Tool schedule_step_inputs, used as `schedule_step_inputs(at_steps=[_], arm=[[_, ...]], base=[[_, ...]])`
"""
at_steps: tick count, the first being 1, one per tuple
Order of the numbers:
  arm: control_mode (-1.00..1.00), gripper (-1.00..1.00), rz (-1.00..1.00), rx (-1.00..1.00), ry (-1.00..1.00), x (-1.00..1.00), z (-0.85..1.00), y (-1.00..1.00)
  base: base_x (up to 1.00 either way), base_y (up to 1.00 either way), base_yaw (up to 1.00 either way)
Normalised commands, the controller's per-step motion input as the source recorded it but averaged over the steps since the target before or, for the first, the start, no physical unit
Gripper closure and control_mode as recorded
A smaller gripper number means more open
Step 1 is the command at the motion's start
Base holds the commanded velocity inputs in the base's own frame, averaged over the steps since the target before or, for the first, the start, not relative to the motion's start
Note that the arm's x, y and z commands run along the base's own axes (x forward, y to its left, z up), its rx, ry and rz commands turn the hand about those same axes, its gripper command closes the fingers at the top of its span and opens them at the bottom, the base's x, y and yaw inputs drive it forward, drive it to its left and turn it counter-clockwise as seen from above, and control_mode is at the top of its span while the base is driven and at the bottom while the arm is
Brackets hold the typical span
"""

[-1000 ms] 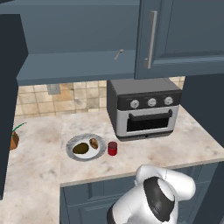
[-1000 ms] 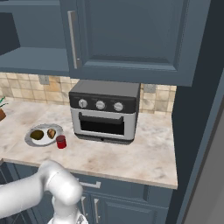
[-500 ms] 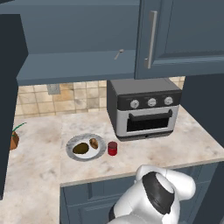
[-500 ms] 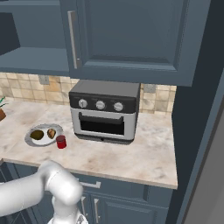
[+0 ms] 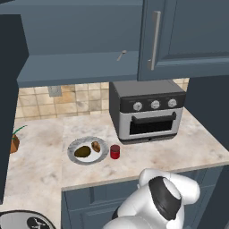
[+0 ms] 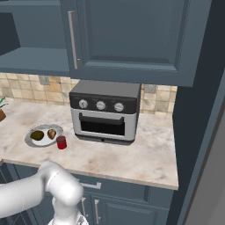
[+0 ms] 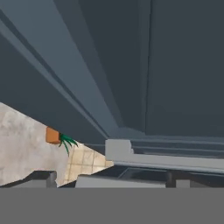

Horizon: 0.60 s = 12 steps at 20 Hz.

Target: Pick the avocado and bread from the counter and place them on the plate. Then pick the jam from the cabinet and place it next to the plate. Lastly close the cabinet door.

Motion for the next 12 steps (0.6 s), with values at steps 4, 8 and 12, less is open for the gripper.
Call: schedule_step_inputs(at_steps=[4, 8, 12], arm=[[-1.0, -1.0, -0.03, 0.0, 0.07, 0.1, 0.0, 0.0], [-1.0, -1.0, -0.06, 0.0, 0.05, 0.09, 0.0, 0.0], [-1.0, -1.0, -0.11, -0.01, 0.0, 0.19, 0.0, 0.04]], base=[[0.0, 0.0, 0.0], [0.0, 0.0, 0.0], [0.0, 0.0, 0.0]])
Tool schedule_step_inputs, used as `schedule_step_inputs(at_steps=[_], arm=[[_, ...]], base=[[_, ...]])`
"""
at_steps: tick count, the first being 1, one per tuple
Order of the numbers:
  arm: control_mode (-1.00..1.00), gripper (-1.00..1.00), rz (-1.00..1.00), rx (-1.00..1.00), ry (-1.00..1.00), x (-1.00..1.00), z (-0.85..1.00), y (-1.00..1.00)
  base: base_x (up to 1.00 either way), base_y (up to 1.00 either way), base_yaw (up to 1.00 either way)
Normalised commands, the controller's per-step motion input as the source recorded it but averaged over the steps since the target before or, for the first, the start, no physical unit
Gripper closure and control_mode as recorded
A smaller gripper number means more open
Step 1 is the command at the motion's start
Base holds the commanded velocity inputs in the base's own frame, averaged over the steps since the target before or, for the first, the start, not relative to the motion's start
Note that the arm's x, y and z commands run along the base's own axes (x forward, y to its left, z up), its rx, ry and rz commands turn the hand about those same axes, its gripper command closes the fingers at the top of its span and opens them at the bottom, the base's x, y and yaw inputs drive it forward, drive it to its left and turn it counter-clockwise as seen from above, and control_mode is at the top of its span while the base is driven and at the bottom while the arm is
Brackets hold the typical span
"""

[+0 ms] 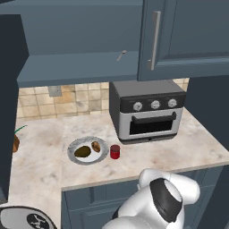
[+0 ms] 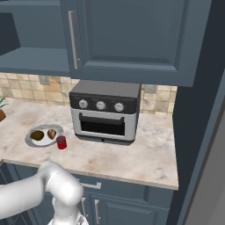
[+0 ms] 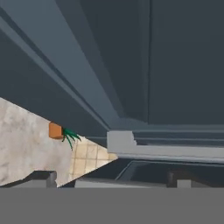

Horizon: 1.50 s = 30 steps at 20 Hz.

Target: Pick the avocado and bread from the counter and place them on the plate. Then pick the jam from the cabinet and place it next to the plate. Lastly close the cabinet door.

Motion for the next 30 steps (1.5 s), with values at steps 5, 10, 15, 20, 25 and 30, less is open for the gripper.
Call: schedule_step_inputs(at_steps=[5, 10, 15, 20, 25, 30], arm=[[-1.0, -1.0, -0.15, -0.02, 0.01, 0.16, 0.01, -0.07], [-1.0, -1.0, -0.18, -0.01, 0.07, 0.2, 0.12, -0.18], [-1.0, -1.0, -0.17, 0.0, 0.07, 0.21, 0.22, -0.21], [-1.0, -1.0, -0.18, 0.0, 0.06, 0.18, 0.25, -0.27], [-1.0, -1.0, -0.21, 0.0, 0.06, 0.21, 0.23, -0.31], [-1.0, -1.0, -0.23, 0.0, 0.05, 0.23, 0.2, -0.37]], base=[[0.0, 0.0, 0.0], [0.0, 0.0, 0.0], [0.0, 0.0, 0.0], [0.0, 0.0, 0.0], [0.0, 0.0, 0.0], [0.0, 0.0, 0.0]])
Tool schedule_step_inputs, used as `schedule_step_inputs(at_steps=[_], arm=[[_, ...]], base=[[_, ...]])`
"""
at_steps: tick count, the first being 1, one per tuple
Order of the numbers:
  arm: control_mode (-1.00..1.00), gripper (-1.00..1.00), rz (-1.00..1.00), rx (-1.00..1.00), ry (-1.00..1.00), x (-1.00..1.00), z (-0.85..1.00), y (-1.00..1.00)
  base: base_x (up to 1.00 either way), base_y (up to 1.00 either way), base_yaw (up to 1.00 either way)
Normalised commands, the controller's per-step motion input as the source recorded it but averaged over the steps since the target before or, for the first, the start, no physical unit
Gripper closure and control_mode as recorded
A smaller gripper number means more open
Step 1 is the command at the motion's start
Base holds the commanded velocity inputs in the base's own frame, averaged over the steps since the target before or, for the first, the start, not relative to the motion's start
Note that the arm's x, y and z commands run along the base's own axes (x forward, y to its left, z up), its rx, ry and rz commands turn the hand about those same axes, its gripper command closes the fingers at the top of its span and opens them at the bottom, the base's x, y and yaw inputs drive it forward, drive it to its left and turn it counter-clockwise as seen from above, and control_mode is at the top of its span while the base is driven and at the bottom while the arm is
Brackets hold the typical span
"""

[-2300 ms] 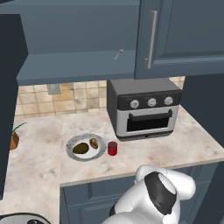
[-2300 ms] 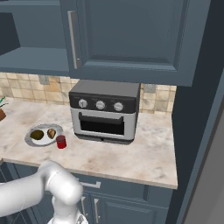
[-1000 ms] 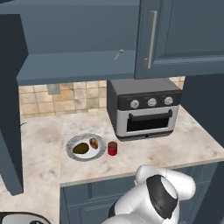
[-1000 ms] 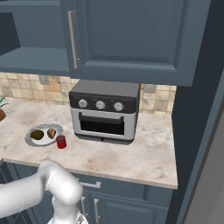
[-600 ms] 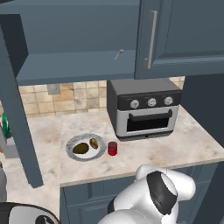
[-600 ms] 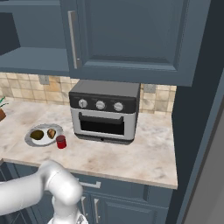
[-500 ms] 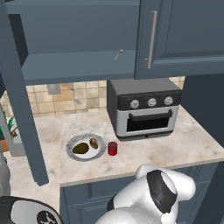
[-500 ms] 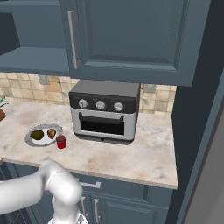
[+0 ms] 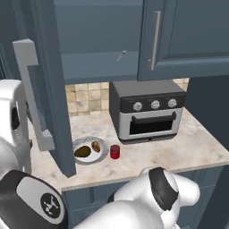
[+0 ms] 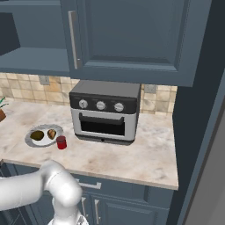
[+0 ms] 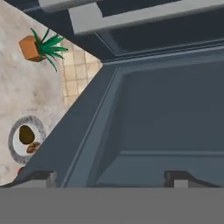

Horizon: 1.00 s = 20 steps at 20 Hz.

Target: Pick the avocado and bread from the counter and place them on the plate. Then pick the jam from the cabinet and place it next to the plate. Lastly close the cabinet door.

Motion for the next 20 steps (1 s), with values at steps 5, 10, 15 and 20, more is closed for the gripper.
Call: schedule_step_inputs(at_steps=[5, 10, 15, 20], arm=[[-1.0, -1.0, -0.23, 0.0, 0.04, 0.24, 0.18, -0.39], [-1.0, -1.0, -0.21, 0.0, 0.02, 0.3, 0.12, -0.37], [-1.0, -1.0, -0.17, 0.0, 0.0, 0.37, 0.04, -0.36], [-1.0, -1.0, -0.14, 0.0, 0.0, 0.42, 0.0, -0.35]], base=[[0.0, 0.0, 0.0], [0.0, 0.0, 0.0], [0.0, 0.0, 0.0], [0.0, 0.0, 0.0]])
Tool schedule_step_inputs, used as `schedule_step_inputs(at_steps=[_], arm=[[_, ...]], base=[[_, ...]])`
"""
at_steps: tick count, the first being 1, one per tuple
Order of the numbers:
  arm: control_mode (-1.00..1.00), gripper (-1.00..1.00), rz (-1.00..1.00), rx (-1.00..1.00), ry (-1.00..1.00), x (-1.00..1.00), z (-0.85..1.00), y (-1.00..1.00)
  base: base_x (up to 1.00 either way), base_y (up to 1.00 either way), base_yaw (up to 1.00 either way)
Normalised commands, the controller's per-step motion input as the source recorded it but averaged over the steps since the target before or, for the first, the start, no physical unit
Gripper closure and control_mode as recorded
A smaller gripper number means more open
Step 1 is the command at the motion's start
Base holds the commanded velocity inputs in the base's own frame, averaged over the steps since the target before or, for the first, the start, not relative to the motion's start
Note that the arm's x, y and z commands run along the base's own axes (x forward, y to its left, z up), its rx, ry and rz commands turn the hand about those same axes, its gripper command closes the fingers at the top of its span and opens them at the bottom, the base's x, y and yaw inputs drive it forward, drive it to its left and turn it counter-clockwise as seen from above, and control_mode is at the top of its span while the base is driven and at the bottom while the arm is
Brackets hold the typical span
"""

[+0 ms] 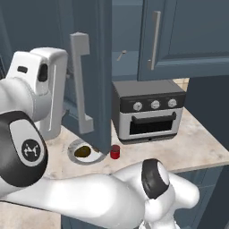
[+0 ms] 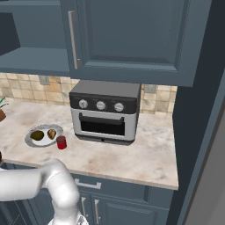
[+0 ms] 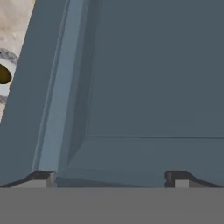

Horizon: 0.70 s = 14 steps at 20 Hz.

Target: Pick the avocado and bread from the counter and place them on the plate. Then pick the jam from the cabinet and place it next to the plate. Lastly close the cabinet door.

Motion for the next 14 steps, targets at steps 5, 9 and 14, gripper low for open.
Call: schedule_step_inputs(at_steps=[5, 9, 14], arm=[[-1.0, -1.0, -0.03, 0.02, 0.0, 0.52, 0.0, -0.37], [-1.0, -1.0, 0.0, 0.04, 0.0, 0.56, -0.01, -0.41], [-1.0, -1.0, 0.0, 0.06, -0.03, 0.55, -0.06, -0.45]], base=[[0.0, 0.0, 0.0], [0.0, 0.0, 0.0], [0.0, 0.0, 0.0]])
